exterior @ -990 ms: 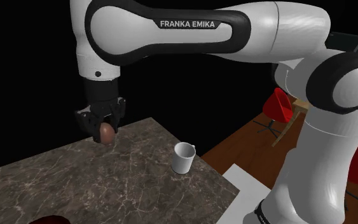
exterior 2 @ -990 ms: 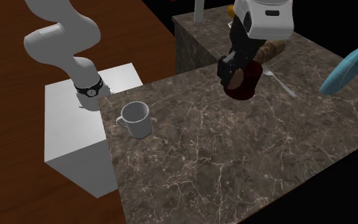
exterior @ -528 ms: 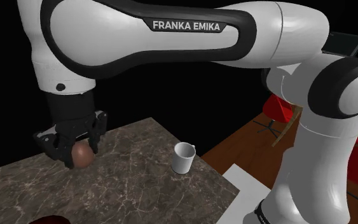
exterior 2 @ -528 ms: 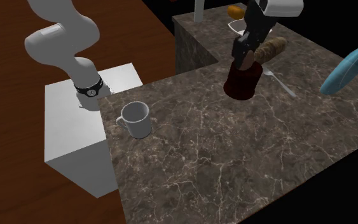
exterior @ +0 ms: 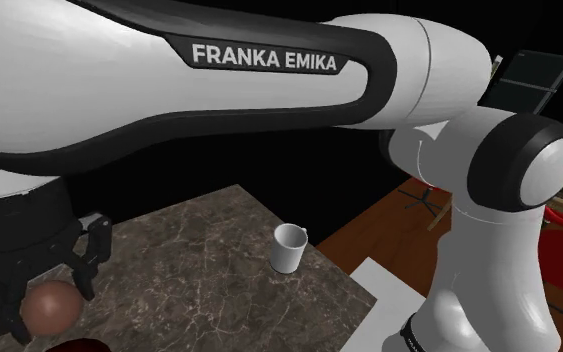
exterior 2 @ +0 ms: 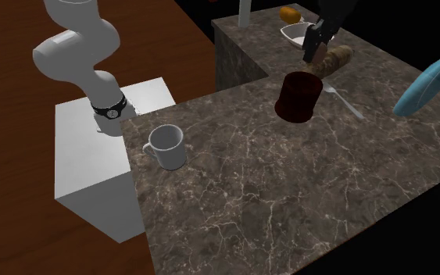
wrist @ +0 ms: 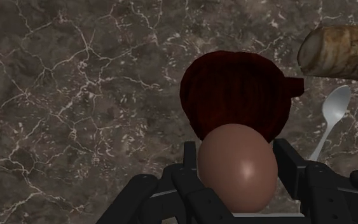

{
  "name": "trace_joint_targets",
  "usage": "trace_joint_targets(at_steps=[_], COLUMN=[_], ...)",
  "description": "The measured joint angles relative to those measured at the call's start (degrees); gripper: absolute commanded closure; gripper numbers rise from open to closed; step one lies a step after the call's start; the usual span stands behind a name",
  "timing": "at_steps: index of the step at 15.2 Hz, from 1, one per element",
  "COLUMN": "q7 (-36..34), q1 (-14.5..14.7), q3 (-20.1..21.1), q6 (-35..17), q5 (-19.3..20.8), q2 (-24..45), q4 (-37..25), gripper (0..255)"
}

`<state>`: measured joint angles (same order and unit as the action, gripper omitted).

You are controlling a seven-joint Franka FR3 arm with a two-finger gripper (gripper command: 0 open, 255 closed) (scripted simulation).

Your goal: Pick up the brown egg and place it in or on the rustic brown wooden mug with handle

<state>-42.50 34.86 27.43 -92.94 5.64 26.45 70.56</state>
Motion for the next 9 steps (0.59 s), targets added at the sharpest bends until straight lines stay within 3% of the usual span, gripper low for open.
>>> trace_joint_targets(at_steps=[4, 9], q7=[-3.9, -4.2], q1=[4.3, 4.1], q3=[0.4, 0.4], q6=[1.2, -2.1], q5=[1.6, 1.6], q2=[3.6, 3.5], q4=[-4.9, -1.4], gripper=[255, 255])
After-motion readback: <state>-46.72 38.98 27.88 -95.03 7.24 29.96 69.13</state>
